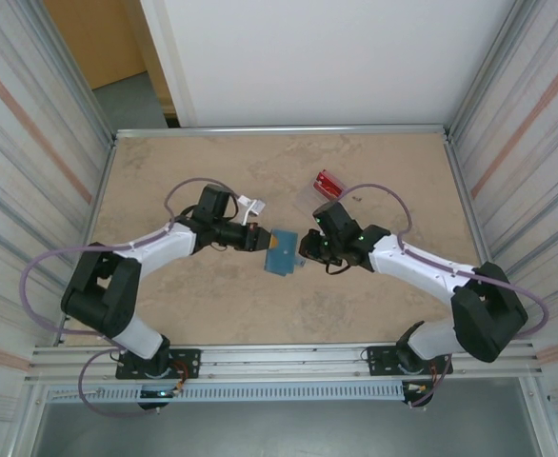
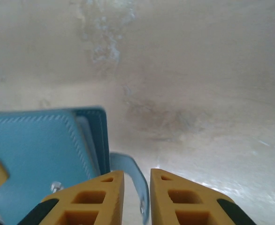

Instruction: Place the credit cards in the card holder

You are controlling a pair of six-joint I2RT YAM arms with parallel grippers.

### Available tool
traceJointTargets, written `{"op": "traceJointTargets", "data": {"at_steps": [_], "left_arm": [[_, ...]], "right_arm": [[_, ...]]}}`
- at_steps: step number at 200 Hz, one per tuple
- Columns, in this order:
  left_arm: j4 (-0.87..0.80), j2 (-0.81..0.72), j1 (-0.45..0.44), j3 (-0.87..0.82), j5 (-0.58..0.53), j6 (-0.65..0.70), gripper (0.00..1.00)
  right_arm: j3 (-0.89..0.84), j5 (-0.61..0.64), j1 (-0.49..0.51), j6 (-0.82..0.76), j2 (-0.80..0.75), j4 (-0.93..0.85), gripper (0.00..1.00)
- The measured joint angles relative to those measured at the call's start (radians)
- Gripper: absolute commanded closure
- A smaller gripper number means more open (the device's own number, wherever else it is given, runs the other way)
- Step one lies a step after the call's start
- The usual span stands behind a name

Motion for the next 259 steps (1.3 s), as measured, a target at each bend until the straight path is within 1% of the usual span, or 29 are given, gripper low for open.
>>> {"op": "traceJointTargets", "data": {"at_steps": [43, 70, 80, 102, 129, 146, 178, 220, 259], "left_arm": [[0.031, 0.046, -0.041, -0.008, -0.032, -0.018, 1.0], [0.044, 0.07, -0.051, -0.008, -0.045, -0.023, 1.0], [0.047, 0.082, -0.051, -0.008, -0.053, -0.027, 1.0], [0.052, 0.112, -0.051, -0.01, -0.068, -0.04, 1.0], [0.052, 0.142, -0.051, -0.012, -0.086, -0.051, 1.0], [0.052, 0.149, -0.051, -0.012, -0.094, -0.054, 1.0], [0.05, 0.168, -0.051, -0.011, -0.105, -0.053, 1.0], [0.051, 0.174, -0.05, -0.011, -0.115, -0.053, 1.0], [0.051, 0.174, -0.049, -0.012, -0.118, -0.053, 1.0]], "right_arm": [[-0.07, 0.035, -0.011, 0.004, -0.146, -0.081, 0.77], [-0.073, 0.034, -0.004, 0.028, -0.187, -0.071, 0.83], [-0.072, 0.029, 0.006, 0.04, -0.174, -0.058, 0.88], [-0.069, 0.021, 0.039, 0.052, -0.103, -0.027, 0.92], [-0.035, -0.011, 0.071, 0.053, 0.035, -0.006, 0.95], [-0.013, -0.026, 0.082, 0.053, 0.089, 0.005, 0.96], [-0.008, -0.047, 0.088, 0.056, 0.132, 0.029, 0.97], [-0.005, -0.05, 0.067, 0.068, 0.175, 0.034, 0.97], [0.047, -0.039, 0.068, 0.071, 0.187, -0.013, 0.97]]}}
